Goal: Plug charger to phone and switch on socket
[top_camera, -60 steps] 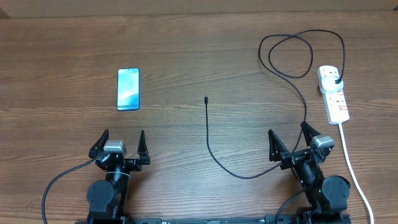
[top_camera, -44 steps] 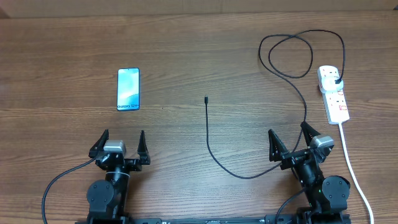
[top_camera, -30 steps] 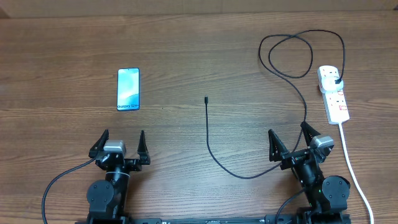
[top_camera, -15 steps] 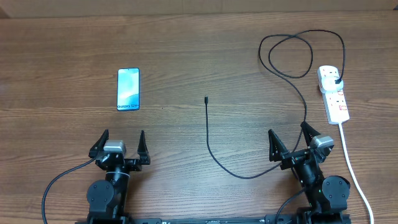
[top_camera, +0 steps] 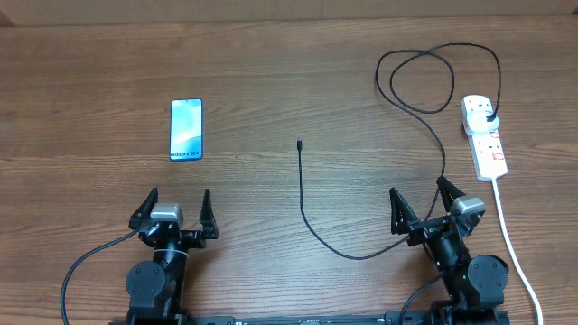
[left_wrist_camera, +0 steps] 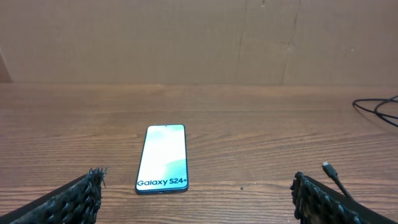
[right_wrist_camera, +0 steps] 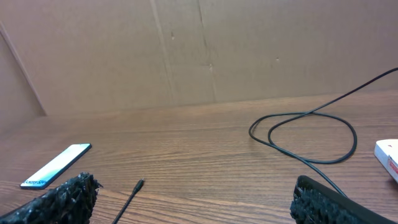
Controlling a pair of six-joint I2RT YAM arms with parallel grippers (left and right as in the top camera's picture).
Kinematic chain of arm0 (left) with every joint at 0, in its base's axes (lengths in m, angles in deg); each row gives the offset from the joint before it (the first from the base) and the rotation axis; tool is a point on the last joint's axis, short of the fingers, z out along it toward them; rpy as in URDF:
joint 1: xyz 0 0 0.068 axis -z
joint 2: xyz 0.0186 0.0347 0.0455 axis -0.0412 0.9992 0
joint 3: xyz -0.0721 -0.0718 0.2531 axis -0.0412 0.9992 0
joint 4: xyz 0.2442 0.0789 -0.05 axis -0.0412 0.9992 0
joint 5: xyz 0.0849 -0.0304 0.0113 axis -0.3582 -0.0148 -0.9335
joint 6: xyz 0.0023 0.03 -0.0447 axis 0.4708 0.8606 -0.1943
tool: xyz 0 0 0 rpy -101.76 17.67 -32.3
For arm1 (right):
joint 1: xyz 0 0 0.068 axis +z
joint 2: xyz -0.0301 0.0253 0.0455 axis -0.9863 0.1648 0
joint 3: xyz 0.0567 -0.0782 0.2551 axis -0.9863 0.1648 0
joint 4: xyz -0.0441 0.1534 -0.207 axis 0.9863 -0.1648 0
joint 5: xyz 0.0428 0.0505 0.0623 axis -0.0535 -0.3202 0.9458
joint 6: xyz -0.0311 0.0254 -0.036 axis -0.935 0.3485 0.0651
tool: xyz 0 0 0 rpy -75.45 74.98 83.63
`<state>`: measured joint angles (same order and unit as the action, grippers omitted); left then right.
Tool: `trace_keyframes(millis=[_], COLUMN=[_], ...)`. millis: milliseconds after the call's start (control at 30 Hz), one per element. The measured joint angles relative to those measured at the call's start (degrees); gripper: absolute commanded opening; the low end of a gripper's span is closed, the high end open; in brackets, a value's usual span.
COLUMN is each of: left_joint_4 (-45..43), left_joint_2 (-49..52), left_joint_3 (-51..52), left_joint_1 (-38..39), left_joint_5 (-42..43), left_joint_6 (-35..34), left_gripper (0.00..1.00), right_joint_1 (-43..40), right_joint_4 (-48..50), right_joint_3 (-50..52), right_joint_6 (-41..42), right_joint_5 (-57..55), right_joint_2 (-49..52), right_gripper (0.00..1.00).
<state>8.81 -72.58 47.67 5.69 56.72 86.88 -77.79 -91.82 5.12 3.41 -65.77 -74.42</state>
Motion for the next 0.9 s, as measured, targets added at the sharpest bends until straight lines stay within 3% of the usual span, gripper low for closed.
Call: trace_keyframes(millis=[900], left_joint_4=[0.0], left_joint_2=[0.0], left_joint_3=[0.0], left_joint_1=[0.0], left_joint_5=[0.0], left_joint_6=[0.0], left_gripper=[1.00], right_joint_1=[0.0], right_joint_4=[0.0], right_joint_3=[0.0], right_joint_6=[0.0], right_joint_5=[0.0], right_joint_2=[0.0], right_gripper=[1.00])
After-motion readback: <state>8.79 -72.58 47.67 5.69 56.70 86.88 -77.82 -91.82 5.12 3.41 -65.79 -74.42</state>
